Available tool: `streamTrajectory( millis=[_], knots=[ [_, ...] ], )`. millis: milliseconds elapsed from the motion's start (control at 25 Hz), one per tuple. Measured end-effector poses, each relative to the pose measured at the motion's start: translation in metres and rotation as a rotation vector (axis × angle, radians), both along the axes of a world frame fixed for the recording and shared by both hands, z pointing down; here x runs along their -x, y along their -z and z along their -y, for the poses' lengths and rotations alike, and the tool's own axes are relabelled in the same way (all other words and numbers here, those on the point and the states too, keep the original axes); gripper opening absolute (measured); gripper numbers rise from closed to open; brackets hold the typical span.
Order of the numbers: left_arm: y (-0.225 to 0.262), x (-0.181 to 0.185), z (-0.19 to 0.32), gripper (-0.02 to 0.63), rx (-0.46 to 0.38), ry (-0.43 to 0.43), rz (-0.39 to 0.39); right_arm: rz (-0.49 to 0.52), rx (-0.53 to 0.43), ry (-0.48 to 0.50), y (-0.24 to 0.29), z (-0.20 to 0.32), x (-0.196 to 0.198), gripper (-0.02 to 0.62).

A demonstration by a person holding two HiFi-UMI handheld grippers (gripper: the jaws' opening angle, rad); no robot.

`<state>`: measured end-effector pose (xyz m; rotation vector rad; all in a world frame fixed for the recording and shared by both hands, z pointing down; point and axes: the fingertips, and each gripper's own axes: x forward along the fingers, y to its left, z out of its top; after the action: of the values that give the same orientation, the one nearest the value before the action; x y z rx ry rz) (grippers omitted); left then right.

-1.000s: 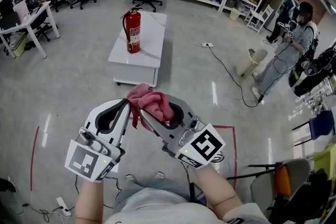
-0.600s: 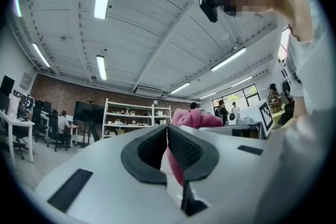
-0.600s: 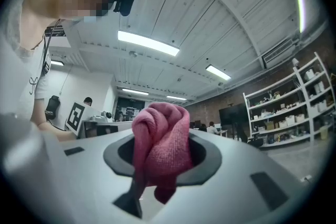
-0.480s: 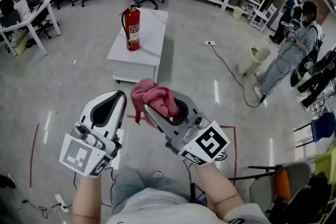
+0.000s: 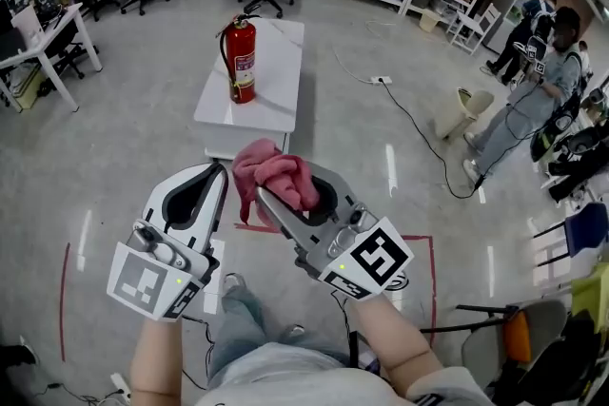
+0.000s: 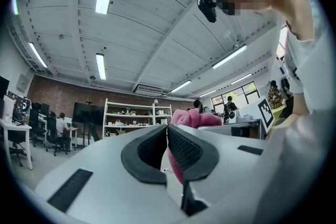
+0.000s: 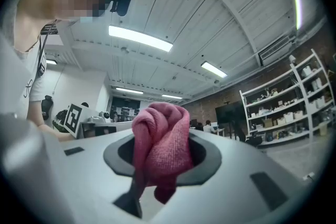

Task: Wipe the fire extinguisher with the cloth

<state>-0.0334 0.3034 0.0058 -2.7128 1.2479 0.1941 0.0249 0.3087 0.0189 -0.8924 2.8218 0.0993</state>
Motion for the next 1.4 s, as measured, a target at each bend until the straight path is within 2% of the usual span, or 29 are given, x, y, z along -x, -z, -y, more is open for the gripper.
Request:
streamTrajectory(
  millis=[320, 480, 600, 760, 920, 1080, 1400],
  knots=[
    [0.019, 0.072, 0.116, 0.014, -0.03, -0.09, 0.026, 0.013, -0.013, -0.075, 0.016, 0.114, 0.079, 0.149],
    [0.017, 0.091, 0.155, 0.014, -0.025, -0.124, 0.034, 0.006, -0.004, -0.109, 0.017, 0.149, 0.098, 0.149],
    [0.014, 0.098, 0.182, 0.014, -0.015, -0.143, 0.012, -0.015, 0.002, -0.141, 0.016, 0.176, 0.102, 0.149],
    [0.009, 0.095, 0.215, 0.015, -0.005, -0.157, 0.004, -0.018, 0.006, -0.159, 0.015, 0.211, 0.098, 0.149],
    [0.007, 0.089, 0.25, 0.014, -0.005, -0.133, 0.001, -0.02, 0.005, -0.136, 0.011, 0.249, 0.092, 0.149],
    [0.007, 0.073, 0.292, 0.014, 0.003, -0.079, -0.004, -0.032, -0.002, -0.09, 0.012, 0.294, 0.075, 0.149],
    [-0.004, 0.012, 0.387, 0.014, -0.004, 0.062, -0.032, -0.066, -0.015, 0.024, 0.001, 0.398, 0.012, 0.149]
  ],
)
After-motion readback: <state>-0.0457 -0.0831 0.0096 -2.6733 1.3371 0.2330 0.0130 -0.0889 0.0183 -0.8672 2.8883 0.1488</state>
